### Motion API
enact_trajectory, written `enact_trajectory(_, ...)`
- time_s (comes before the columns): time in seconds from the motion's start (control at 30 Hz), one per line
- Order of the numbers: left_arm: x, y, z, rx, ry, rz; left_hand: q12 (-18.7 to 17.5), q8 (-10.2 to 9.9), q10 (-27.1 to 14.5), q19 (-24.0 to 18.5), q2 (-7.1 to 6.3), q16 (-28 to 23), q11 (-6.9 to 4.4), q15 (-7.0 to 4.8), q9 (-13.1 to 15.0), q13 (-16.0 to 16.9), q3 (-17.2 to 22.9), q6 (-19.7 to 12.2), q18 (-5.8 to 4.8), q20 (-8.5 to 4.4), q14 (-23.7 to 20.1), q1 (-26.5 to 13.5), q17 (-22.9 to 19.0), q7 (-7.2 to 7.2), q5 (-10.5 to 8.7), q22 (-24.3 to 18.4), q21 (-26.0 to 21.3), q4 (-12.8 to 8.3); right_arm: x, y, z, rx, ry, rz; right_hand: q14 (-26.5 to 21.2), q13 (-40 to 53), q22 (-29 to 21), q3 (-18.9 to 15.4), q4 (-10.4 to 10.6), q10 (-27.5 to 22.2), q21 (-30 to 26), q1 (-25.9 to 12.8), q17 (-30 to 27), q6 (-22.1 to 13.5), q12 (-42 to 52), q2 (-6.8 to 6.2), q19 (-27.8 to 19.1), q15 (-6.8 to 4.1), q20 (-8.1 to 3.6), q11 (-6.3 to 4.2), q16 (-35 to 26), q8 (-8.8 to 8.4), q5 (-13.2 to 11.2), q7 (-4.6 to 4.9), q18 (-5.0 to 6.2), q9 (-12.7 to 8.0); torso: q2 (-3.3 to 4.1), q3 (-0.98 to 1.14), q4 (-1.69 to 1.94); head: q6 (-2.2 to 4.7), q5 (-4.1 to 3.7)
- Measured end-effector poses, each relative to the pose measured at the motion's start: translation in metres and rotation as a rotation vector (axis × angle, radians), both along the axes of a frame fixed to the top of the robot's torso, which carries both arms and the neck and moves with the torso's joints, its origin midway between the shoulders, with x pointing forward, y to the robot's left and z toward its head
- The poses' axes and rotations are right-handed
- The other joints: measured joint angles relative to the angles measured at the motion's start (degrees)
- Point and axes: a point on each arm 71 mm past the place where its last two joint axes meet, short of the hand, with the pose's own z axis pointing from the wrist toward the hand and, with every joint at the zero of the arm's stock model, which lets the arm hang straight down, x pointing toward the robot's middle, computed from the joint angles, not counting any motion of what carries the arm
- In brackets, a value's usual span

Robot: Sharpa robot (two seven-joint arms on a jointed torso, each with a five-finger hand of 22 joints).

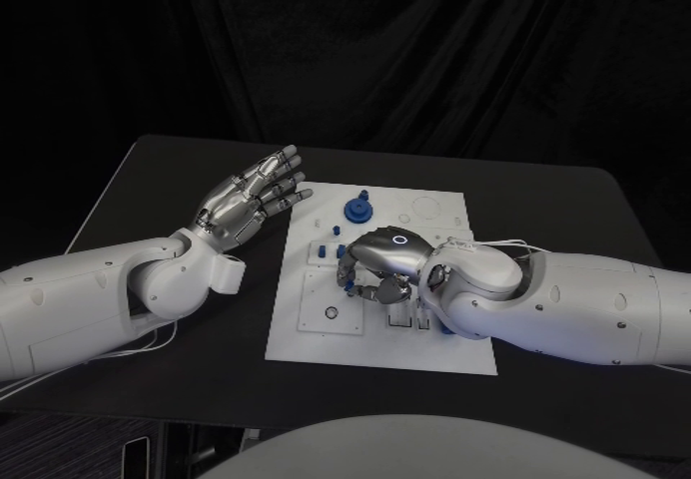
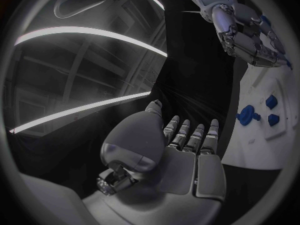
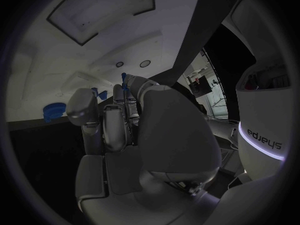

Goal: Assemble the parts on the task board

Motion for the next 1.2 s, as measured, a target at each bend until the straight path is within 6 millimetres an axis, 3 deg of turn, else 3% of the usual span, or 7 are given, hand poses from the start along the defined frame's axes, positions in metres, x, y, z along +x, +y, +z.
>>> enact_trajectory(0.5, 0.0004, -0.0007, -0.0011, -0.003, 0.002, -0.005, 0.0, 0.0, -0.04, 0.0, 0.02, 0.0, 0.05, 0.0, 0.0, -0.01, 0.26, 0.0, 0.01, 0.0, 0.0, 0.35, -0.01, 0.0, 0.22, -0.06, 0.0, -0.26, -0.0002, -0.0028, -0.0072, -0.03, 0.006, -0.008, 0.0, 0.01, -0.01, 0.0, 0.0, 0.0, 0.0, 0.0, 0.0, 0.0, 0.0, 0.0, 0.0, 0.0, 0.0, 0.0, 0.0, 0.0, 0.0, 0.0, -0.01, 0.08, 0.03, -0.02, -0.19, 0.01, 0.38)
enact_trajectory(1.2, 0.0002, -0.0019, -0.0029, -0.007, 0.006, -0.012, 0.0, 0.0, -0.04, 0.0, 0.0, 0.0, 0.05, 0.0, -0.01, -0.01, 0.47, 0.0, 0.01, 0.0, 0.0, 0.45, 0.04, 0.0, 0.52, -0.11, 0.0, -0.47, 0.0011, -0.0022, -0.0092, -0.035, 0.006, -0.012, 0.0, 0.03, -0.02, 0.0, 0.0, 0.21, 0.0, 0.0, -0.06, 0.0, 0.01, 0.0, 0.0, 0.0, 0.0, -0.21, 0.0, -0.04, 0.0, 0.0, 0.0, 0.12, -0.02, -0.02, -0.2, 0.01, 0.4)
